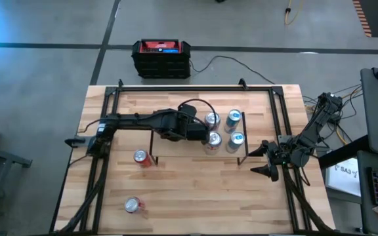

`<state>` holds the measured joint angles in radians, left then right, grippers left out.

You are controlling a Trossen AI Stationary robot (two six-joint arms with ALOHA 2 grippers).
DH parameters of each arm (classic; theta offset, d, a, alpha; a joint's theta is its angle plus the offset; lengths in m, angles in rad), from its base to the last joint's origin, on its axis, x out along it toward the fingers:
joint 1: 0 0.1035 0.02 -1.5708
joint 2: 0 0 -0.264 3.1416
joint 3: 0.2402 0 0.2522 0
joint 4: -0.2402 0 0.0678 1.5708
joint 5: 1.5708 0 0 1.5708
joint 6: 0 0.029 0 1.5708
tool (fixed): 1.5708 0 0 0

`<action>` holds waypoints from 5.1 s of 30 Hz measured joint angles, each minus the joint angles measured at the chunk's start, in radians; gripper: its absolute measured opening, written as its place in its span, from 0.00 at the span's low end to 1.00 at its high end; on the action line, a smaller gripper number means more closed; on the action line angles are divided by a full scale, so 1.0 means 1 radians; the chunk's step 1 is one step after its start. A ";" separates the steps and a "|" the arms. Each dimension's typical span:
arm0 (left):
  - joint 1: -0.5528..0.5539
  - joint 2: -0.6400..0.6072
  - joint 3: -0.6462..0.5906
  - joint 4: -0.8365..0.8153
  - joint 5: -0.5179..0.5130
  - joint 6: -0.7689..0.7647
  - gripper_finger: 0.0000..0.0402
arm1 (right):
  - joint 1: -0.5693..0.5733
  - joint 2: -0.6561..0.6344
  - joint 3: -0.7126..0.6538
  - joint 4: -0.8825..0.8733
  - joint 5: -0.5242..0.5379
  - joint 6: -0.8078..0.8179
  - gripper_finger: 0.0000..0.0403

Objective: Place canned beverage on shelf
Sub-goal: Put the top red white soda can on the shelf, then put the red soda can on the shelf aligned with the other red soda can

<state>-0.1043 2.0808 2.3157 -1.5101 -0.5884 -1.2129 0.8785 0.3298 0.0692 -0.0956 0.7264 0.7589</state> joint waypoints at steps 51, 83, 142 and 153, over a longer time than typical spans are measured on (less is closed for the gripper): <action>0.049 0.000 0.000 0.024 -0.023 0.078 0.77 | 0.000 0.000 0.000 0.000 0.000 0.000 0.95; 0.048 -0.004 0.001 0.021 -0.015 0.076 0.91 | 0.000 0.000 0.000 0.000 0.000 0.000 0.95; -0.136 -0.316 -0.476 -0.062 0.861 -0.285 0.85 | 0.000 0.000 0.000 0.000 0.000 0.000 0.95; -0.276 -0.496 -0.676 -0.059 0.780 -0.522 0.78 | 0.000 0.000 0.000 0.000 0.000 0.000 0.95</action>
<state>-0.3807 1.5847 1.6401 -1.5694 0.1912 -1.7348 0.8786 0.3302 0.0692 -0.0956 0.7262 0.7589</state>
